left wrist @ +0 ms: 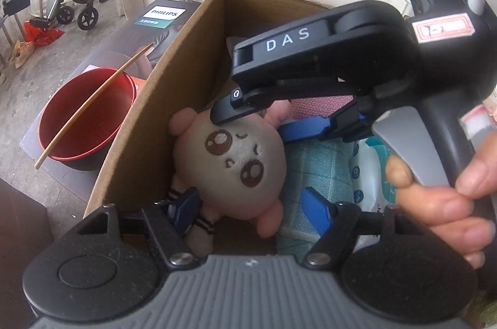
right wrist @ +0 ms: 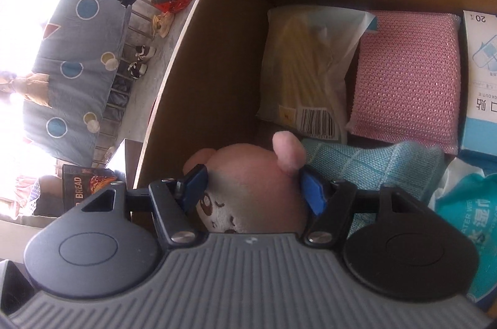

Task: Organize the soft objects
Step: 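Carry the plush toy into the box with both tools and open them, then move the right tool to the white yogurt cup and close on it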

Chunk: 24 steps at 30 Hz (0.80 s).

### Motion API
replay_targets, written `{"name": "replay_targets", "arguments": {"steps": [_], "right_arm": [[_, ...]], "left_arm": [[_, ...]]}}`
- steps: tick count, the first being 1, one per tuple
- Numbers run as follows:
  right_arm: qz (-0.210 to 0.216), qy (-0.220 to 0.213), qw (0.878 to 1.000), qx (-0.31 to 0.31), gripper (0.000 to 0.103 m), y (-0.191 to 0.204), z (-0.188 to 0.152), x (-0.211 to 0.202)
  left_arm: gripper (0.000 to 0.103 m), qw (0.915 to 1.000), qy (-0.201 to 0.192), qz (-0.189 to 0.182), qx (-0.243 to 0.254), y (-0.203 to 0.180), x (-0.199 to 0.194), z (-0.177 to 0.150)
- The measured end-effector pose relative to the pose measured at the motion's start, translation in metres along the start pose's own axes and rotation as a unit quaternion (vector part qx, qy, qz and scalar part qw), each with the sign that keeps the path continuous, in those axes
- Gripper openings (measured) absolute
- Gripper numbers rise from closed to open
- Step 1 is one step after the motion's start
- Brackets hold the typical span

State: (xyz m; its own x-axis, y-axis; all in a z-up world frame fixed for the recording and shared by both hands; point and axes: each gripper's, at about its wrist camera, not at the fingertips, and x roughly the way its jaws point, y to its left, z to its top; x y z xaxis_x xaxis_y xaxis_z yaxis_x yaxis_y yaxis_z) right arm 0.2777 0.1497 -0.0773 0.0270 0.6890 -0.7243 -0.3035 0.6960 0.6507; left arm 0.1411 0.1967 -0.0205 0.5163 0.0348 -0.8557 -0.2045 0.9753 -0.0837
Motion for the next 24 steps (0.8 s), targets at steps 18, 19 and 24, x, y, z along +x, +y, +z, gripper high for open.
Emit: {"name": "replay_targets", "arguments": {"steps": [18,19,24], "right_arm": [[-0.001,-0.121,0.991,-0.054,0.067,0.01,-0.027,-0.098],[0.001,-0.137,0.989,-0.057,0.067,0.01,-0.035,-0.114],[-0.009,-0.224,0.972,-0.065,0.068,-0.002,-0.09,-0.197]], "left_arm": [[0.084,0.9966,-0.077,-0.026,0.013,-0.019,-0.053,-0.012],[0.084,0.9958,-0.086,-0.028,0.016,-0.022,-0.058,-0.013],[0.084,0.9895,-0.133,-0.04,0.041,-0.037,-0.082,-0.013]]}}
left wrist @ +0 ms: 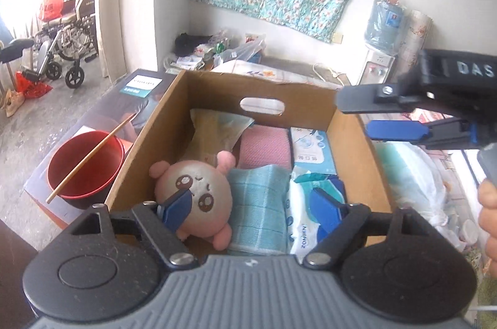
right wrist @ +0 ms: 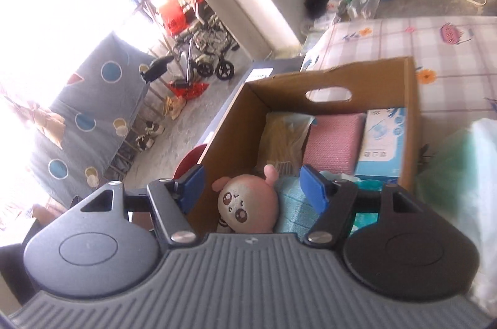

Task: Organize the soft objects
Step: 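Move the right tool to the white yogurt cup and close on it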

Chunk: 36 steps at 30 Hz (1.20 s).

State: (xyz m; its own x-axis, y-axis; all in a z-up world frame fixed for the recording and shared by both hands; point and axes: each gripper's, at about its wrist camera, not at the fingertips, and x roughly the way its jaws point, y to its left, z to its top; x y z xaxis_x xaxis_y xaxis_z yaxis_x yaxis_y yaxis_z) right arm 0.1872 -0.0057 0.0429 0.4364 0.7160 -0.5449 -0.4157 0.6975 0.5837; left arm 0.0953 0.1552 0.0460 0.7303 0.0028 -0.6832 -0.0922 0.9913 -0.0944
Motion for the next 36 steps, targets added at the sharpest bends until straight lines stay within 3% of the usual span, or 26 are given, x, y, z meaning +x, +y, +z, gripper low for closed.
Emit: {"name": "replay_targets", "arguments": {"steps": [4,7,11,16,21,28,31,34,36], "right_arm": [[-0.037,-0.08,0.996,0.005,0.069,-0.02,-0.029,-0.087],[-0.083,-0.138,0.987,0.023,0.07,-0.041,-0.062,-0.148],[-0.138,-0.175,0.973,0.058,0.07,-0.071,-0.104,-0.204],[-0.188,-0.19,0.959,0.09,0.07,-0.11,-0.148,-0.237],[-0.216,-0.161,0.959,0.087,0.07,-0.155,-0.166,-0.23],[-0.255,-0.068,0.964,0.036,0.066,-0.199,-0.151,-0.172],[-0.262,-0.051,0.964,0.013,0.063,-0.208,-0.146,-0.155],[-0.261,-0.044,0.964,0.008,0.05,-0.216,-0.142,-0.144],[-0.261,-0.051,0.964,0.011,0.049,-0.221,-0.139,-0.142]], "left_arm": [[0.085,0.9985,-0.031,-0.035,0.031,-0.03,-0.021,-0.001],[0.086,0.9951,-0.041,-0.076,0.048,-0.059,-0.031,-0.007],[0.086,0.9866,-0.041,-0.131,0.089,-0.107,-0.037,-0.023],[0.086,0.9694,-0.041,-0.179,0.162,-0.172,-0.029,-0.062],[0.085,0.957,-0.025,-0.203,0.205,-0.214,-0.002,-0.098],[0.086,0.9581,0.006,-0.192,0.213,-0.23,0.028,-0.129],[0.091,0.9567,0.007,-0.195,0.216,-0.23,0.029,-0.133],[0.091,0.9565,0.012,-0.198,0.214,-0.23,0.032,-0.133],[0.091,0.9569,0.012,-0.203,0.208,-0.228,0.034,-0.132]]}}
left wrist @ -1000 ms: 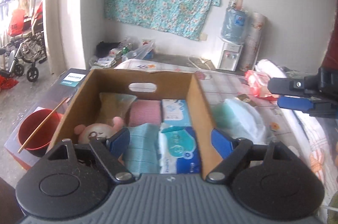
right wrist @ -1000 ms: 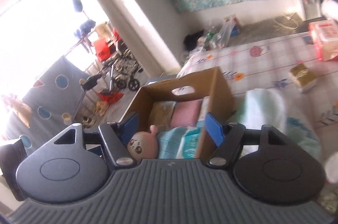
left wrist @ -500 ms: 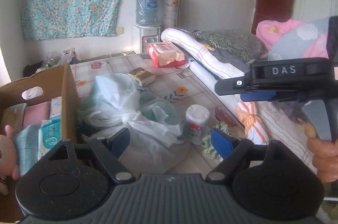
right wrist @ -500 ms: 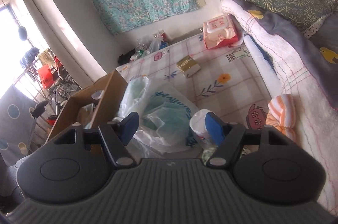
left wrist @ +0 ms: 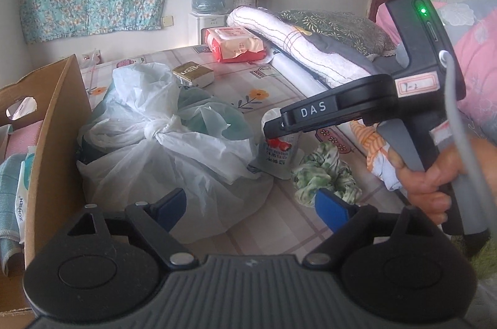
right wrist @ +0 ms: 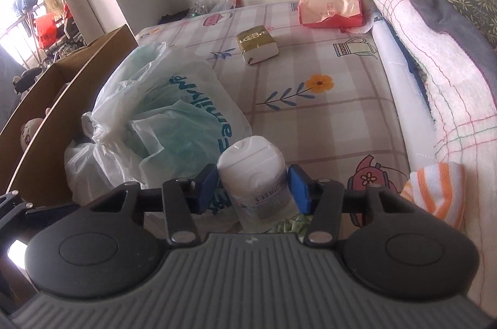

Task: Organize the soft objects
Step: 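Move the right tool to the white yogurt cup and close on it, then lift the yogurt cup off the bed with the right tool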

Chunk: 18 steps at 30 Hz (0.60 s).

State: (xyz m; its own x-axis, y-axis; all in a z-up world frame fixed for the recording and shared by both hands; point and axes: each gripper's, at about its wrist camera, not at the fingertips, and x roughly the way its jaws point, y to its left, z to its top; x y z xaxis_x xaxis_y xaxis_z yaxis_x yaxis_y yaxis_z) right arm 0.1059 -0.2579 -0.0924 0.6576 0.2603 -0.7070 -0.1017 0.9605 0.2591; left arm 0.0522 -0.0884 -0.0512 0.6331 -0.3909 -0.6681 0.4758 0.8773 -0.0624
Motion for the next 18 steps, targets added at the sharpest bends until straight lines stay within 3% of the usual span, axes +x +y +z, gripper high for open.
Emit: {"name": "replay_targets", "arguments": {"steps": [4,8,14,18], "right_arm": [[0.022,-0.014,0.997,0.075,0.048,-0.023,0.01,0.003],[0.076,-0.029,0.982,0.171,0.048,-0.052,0.016,0.0],[0.126,-0.058,0.972,0.192,0.048,-0.046,0.008,-0.044],[0.16,-0.046,0.964,0.208,0.048,-0.036,-0.013,-0.07]], "left_arm": [[0.091,0.9999,-0.013,-0.008,-0.004,0.004,-0.003,-0.002],[0.091,0.9992,-0.02,-0.035,-0.009,0.008,-0.011,-0.005],[0.091,0.9986,-0.027,-0.043,0.014,0.007,-0.028,-0.011],[0.091,0.9993,-0.011,-0.036,0.007,0.016,-0.04,-0.016]]}}
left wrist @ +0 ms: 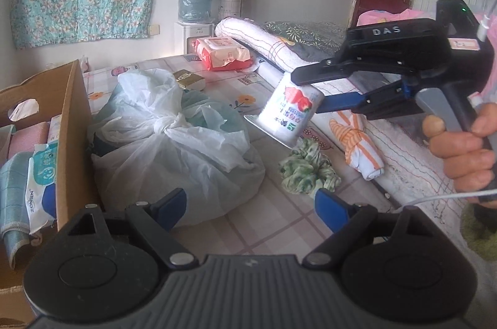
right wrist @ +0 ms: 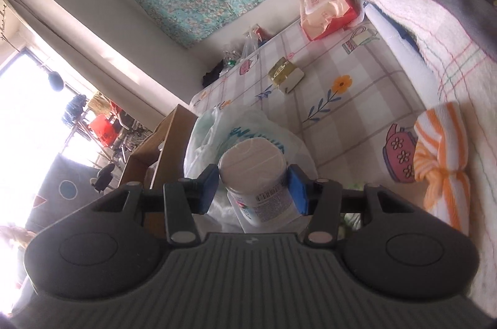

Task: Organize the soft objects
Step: 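Lift the yogurt cup off the bed with the right tool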

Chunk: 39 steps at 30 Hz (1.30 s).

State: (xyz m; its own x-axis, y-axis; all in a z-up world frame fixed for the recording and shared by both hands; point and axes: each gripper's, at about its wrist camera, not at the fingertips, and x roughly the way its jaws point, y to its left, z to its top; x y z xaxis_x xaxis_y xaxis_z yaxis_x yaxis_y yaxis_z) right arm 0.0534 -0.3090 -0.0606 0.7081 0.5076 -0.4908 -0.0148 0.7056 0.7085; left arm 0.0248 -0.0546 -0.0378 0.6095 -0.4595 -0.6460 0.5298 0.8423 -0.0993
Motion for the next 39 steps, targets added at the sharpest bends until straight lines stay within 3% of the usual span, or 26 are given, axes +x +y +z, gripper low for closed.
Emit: {"name": "replay_targets", "arguments": {"steps": [6,10,12,16,21,24,27,29,33,39], "right_arm": [[0.066,0.093,0.988,0.106,0.048,-0.019,-0.059,0.017],[0.065,0.13,0.976,0.163,0.049,-0.039,-0.096,0.039],[0.07,0.12,0.975,0.171,0.049,-0.044,-0.099,0.037],[-0.009,0.088,0.991,0.102,0.05,-0.031,-0.09,0.022],[-0.074,0.049,0.995,0.036,0.05,-0.019,-0.088,0.007],[-0.051,0.039,0.997,0.034,0.048,-0.02,-0.086,0.004],[-0.053,0.045,0.997,0.033,0.045,-0.024,-0.083,0.013],[-0.039,0.057,0.997,0.047,0.04,-0.028,-0.081,0.019],[-0.012,0.064,0.996,0.062,0.039,-0.03,-0.085,0.022],[0.041,0.07,0.985,0.149,0.039,-0.056,-0.087,0.021]], "left_arm": [[0.084,0.9991,0.034,-0.019,-0.015,0.012,-0.012,-0.022],[0.077,0.9988,0.045,-0.018,-0.009,0.013,-0.014,-0.029],[0.07,0.9986,0.049,-0.02,-0.008,0.01,-0.01,-0.029],[0.061,0.998,0.058,-0.028,-0.005,0.002,0.0,-0.028],[0.045,0.9968,0.072,-0.031,0.015,-0.013,0.02,-0.026],[0.039,0.9964,0.074,-0.032,0.026,-0.019,0.03,-0.024],[0.027,0.9963,0.075,-0.032,0.028,-0.022,0.038,-0.022],[0.027,0.9963,0.075,-0.037,0.021,-0.022,0.039,-0.02],[0.027,0.9968,0.067,-0.039,0.022,-0.025,0.033,-0.018],[0.028,0.9976,0.055,-0.033,0.028,-0.029,0.025,-0.009]]}}
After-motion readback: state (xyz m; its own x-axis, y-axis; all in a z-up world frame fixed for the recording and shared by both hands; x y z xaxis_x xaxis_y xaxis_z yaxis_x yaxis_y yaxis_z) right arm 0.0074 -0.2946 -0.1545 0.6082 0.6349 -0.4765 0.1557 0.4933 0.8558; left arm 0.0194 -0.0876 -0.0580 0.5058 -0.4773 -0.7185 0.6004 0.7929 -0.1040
